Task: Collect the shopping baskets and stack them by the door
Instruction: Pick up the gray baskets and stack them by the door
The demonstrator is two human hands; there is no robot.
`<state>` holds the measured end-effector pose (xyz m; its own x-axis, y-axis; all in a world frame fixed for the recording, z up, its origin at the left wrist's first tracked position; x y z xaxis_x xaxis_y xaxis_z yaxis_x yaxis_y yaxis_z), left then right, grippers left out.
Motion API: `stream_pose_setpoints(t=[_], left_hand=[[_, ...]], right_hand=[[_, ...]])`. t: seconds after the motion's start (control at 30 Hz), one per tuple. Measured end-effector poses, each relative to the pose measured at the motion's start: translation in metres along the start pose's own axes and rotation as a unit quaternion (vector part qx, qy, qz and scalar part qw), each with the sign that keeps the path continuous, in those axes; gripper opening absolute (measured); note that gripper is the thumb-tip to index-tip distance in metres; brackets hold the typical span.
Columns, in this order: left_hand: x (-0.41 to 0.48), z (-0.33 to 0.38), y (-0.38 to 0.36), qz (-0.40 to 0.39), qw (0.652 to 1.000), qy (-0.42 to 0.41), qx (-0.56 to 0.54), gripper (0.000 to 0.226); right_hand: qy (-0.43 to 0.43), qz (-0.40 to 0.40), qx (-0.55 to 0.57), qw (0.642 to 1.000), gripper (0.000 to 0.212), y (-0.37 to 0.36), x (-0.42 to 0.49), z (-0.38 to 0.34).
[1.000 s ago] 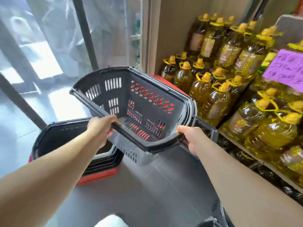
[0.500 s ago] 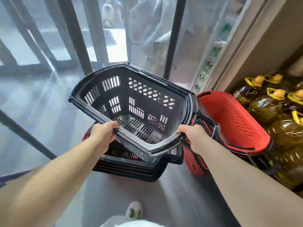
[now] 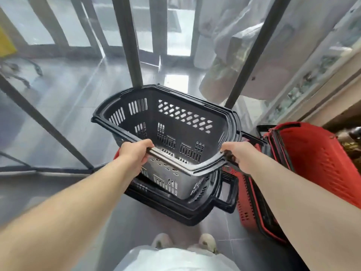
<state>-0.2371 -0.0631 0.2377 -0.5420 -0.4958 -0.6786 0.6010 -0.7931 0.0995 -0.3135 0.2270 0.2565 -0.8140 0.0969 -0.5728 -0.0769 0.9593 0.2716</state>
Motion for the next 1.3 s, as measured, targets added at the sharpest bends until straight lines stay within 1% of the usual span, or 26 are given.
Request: stream_pose_setpoints(t=[0.13, 0.17, 0.23, 0.3, 0.37, 0.47, 0.5, 0.53, 0.6, 0.67, 0.77, 0.83, 0.93, 1.0, 1.07, 1.1, 1.2, 1.23, 1.27, 1.3], left_hand=[[-0.001, -0.016, -0.021, 0.044, 0.999, 0.021, -0.015, 0.012], [-0.002, -0.025, -0.025, 0.054, 0.998, 0.033, -0.016, 0.014], [-0.002, -0.043, -0.031, 0.071, 0.995, 0.067, -0.014, 0.018], [-0.005, -0.066, -0.039, 0.084, 0.991, 0.102, 0.001, 0.019], [-0.009, -0.084, -0.044, 0.089, 0.988, 0.123, 0.013, 0.017], [-0.015, -0.096, -0.045, 0.088, 0.987, 0.125, 0.054, 0.005], [-0.019, -0.098, -0.046, 0.081, 0.986, 0.128, 0.067, 0.006], [-0.021, -0.098, -0.048, 0.076, 0.986, 0.131, 0.075, 0.012], [-0.028, -0.093, -0.055, 0.06, 0.987, 0.126, 0.075, 0.02], [-0.031, -0.082, -0.064, 0.03, 0.991, 0.1, 0.078, 0.022], [-0.033, -0.057, -0.082, -0.032, 0.994, 0.043, 0.099, 0.028], [-0.031, -0.041, -0.099, -0.071, 0.988, -0.002, 0.134, 0.035], [-0.028, -0.022, -0.124, -0.124, 0.972, -0.061, 0.188, 0.036], [-0.026, -0.012, -0.141, -0.159, 0.956, -0.092, 0.227, 0.033], [-0.026, -0.003, -0.162, -0.215, 0.928, -0.12, 0.279, 0.031], [-0.027, -0.001, -0.169, -0.227, 0.921, -0.13, 0.289, 0.03], [-0.036, 0.003, -0.194, -0.303, 0.881, -0.16, 0.327, 0.027], [-0.044, 0.001, -0.203, -0.337, 0.861, -0.165, 0.344, 0.026], [-0.05, -0.001, -0.209, -0.36, 0.848, -0.17, 0.349, 0.025], [-0.063, -0.006, -0.215, -0.394, 0.825, -0.176, 0.366, 0.025]], right_hand=[[-0.021, -0.03, -0.027, 0.999, 0.012, 0.011, 0.022, 0.009], [-0.026, -0.033, -0.031, 0.999, 0.012, 0.013, 0.026, 0.016], [-0.033, -0.049, -0.041, 0.997, 0.018, 0.016, 0.032, 0.03], [-0.049, -0.06, -0.06, 0.995, 0.019, 0.018, 0.037, 0.05], [-0.071, -0.073, -0.092, 0.991, 0.023, 0.019, 0.042, 0.061], [-0.084, -0.098, -0.152, 0.98, 0.027, 0.017, 0.054, 0.067], [-0.087, -0.102, -0.164, 0.977, 0.029, 0.019, 0.059, 0.068], [-0.086, -0.107, -0.174, 0.975, 0.031, 0.022, 0.062, 0.07], [-0.067, -0.098, -0.187, 0.975, 0.041, 0.031, 0.069, 0.073], [-0.041, -0.09, -0.194, 0.976, 0.047, 0.04, 0.072, 0.071], [0.024, -0.071, -0.205, 0.976, 0.039, 0.049, 0.075, 0.059], [0.061, -0.035, -0.212, 0.975, 0.036, 0.059, 0.071, 0.049], [0.11, 0.001, -0.238, 0.965, 0.033, 0.072, 0.058, 0.044], [0.125, 0.029, -0.242, 0.962, 0.032, 0.08, 0.046, 0.044], [0.122, 0.085, -0.231, 0.961, 0.033, 0.088, 0.025, 0.049], [0.127, 0.097, -0.241, 0.957, 0.033, 0.089, 0.016, 0.05], [0.113, 0.167, -0.265, 0.943, 0.03, 0.09, -0.024, 0.065], [0.101, 0.198, -0.258, 0.94, 0.03, 0.089, -0.043, 0.073], [0.092, 0.218, -0.252, 0.939, 0.031, 0.089, -0.055, 0.078], [0.073, 0.248, -0.232, 0.938, 0.031, 0.087, -0.075, 0.088]])
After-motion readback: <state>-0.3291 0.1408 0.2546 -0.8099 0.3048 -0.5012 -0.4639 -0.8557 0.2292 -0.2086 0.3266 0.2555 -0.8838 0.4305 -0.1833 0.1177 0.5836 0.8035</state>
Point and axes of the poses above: each hand's wrist, its own x-axis towards the middle knuckle, its own y-axis out of the back of the hand, z = x × y, the point moved 2 cm from there along x, towards the middle knuckle, and after that the axes turned 3 degrees about y, right-handed, at the moved point
